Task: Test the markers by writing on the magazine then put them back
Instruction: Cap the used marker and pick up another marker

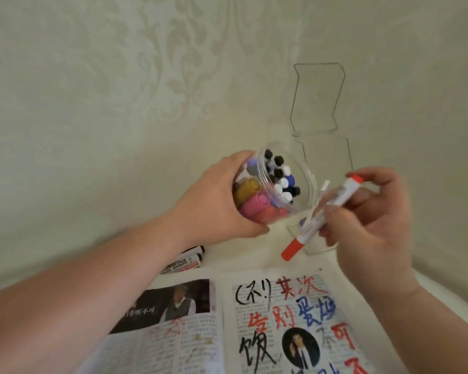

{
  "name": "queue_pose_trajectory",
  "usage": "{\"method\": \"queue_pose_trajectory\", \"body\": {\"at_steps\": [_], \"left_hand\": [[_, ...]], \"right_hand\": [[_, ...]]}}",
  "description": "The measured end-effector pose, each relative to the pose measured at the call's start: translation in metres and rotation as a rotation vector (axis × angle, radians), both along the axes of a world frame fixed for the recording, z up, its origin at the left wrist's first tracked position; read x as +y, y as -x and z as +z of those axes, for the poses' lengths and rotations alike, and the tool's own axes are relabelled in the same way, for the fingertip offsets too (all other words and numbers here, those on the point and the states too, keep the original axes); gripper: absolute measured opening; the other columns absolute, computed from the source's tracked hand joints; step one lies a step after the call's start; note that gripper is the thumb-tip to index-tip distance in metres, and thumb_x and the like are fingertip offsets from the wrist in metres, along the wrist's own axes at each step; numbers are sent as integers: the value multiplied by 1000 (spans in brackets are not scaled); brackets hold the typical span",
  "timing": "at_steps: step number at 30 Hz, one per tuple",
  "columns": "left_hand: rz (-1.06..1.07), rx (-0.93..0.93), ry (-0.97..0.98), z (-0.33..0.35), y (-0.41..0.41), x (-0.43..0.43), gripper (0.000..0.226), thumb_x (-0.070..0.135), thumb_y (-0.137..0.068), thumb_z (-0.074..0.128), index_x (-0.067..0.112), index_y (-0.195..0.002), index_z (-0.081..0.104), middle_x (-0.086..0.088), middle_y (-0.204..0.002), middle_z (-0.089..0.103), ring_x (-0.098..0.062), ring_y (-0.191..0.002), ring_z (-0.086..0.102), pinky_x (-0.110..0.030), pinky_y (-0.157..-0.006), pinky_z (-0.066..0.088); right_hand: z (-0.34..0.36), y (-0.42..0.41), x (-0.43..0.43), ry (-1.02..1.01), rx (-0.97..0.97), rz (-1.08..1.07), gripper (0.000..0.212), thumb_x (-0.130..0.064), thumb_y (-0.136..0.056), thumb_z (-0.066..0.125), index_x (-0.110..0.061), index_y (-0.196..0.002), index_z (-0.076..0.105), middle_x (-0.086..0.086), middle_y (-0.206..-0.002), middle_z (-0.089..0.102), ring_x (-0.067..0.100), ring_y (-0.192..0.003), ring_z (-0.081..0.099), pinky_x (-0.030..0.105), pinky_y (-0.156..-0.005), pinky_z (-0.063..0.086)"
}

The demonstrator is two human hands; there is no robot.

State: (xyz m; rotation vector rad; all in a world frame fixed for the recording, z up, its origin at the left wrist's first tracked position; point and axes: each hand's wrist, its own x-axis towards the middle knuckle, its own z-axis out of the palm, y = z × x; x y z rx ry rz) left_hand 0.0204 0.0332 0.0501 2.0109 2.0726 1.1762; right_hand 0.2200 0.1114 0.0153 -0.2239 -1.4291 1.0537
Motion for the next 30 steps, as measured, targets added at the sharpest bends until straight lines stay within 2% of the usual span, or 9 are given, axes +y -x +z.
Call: {"method": "queue_pose_trajectory", "body": {"at_steps": [4, 6, 8, 11, 12, 19, 22, 25, 30], "left_hand": [[-61, -17, 148, -11, -3, -20, 104, 41, -55, 94, 46, -141, 36, 20, -124, 61, -1, -109, 63, -35, -96, 55], [-54, 118, 128, -16, -3, -23, 112, 46, -54, 90, 46, -148, 28, 20, -133, 51, -5, -120, 53, -36, -103, 48], [-50, 175, 123, -21, -6, -25, 117, 47, -56, 89, 54, -148, 17, 22, -132, 41, -4, -123, 43, -31, -106, 42], [-93, 43, 71, -32, -10, -29, 116, 42, -56, 94, 56, -144, 20, 22, -135, 44, 0, -126, 48, -30, -106, 47], [-115, -15, 52, -36, -11, -30, 112, 40, -55, 96, 52, -142, 26, 22, -134, 49, -2, -124, 54, -31, -102, 51], [-228, -235, -102, -48, -11, -31, 102, 15, -55, 98, 33, -137, 40, 16, -132, 59, -15, -123, 62, -32, -93, 57], [-267, -265, -74, -49, -8, -29, 104, 11, -58, 98, 24, -144, 40, 5, -139, 58, -24, -127, 60, -47, -97, 55], [-281, -248, -38, -49, -8, -29, 106, 13, -60, 98, 24, -147, 39, 3, -143, 55, -25, -129, 58, -48, -98, 54], [-269, -229, -42, -48, -9, -29, 105, 17, -59, 99, 29, -146, 42, 5, -140, 57, -23, -128, 59, -44, -97, 56]], "right_hand": [[14, -15, 6, -27, 267, -9, 37, -7, -76, 55, -15, -111, 45, 7, -69, 61, 27, -49, 53, 25, -44, 41], [15, -19, 19, 73, 315, 1, 60, -18, -76, 59, 14, -123, 39, 15, -74, 57, 30, -51, 55, 27, -46, 44], [17, -22, 20, 102, 323, -3, 71, -21, -77, 60, 22, -126, 32, 19, -76, 55, 32, -52, 57, 30, -48, 48], [20, -17, 1, -38, 287, -60, 35, -6, -86, 58, -9, -114, 37, 17, -80, 61, 33, -53, 63, 36, -53, 55], [21, -14, -6, -106, 247, -65, 36, 1, -89, 59, -15, -112, 37, 18, -83, 63, 33, -56, 66, 39, -55, 57], [12, -3, -21, -539, 63, -71, 47, 11, -89, 65, -16, -119, 40, 31, -99, 63, 37, -85, 73, 46, -70, 61], [7, -3, -20, -562, 31, -90, 31, 2, -93, 65, -16, -115, 53, 29, -101, 66, 36, -86, 74, 47, -70, 61], [4, -1, -20, -550, 0, -78, 28, -5, -95, 64, -8, -121, 52, 21, -103, 69, 31, -88, 75, 44, -70, 61], [14, -4, -18, -740, -239, -512, 13, -9, -90, 74, -1, -100, 73, 9, -97, 75, 23, -81, 67, 41, -66, 54]]}}
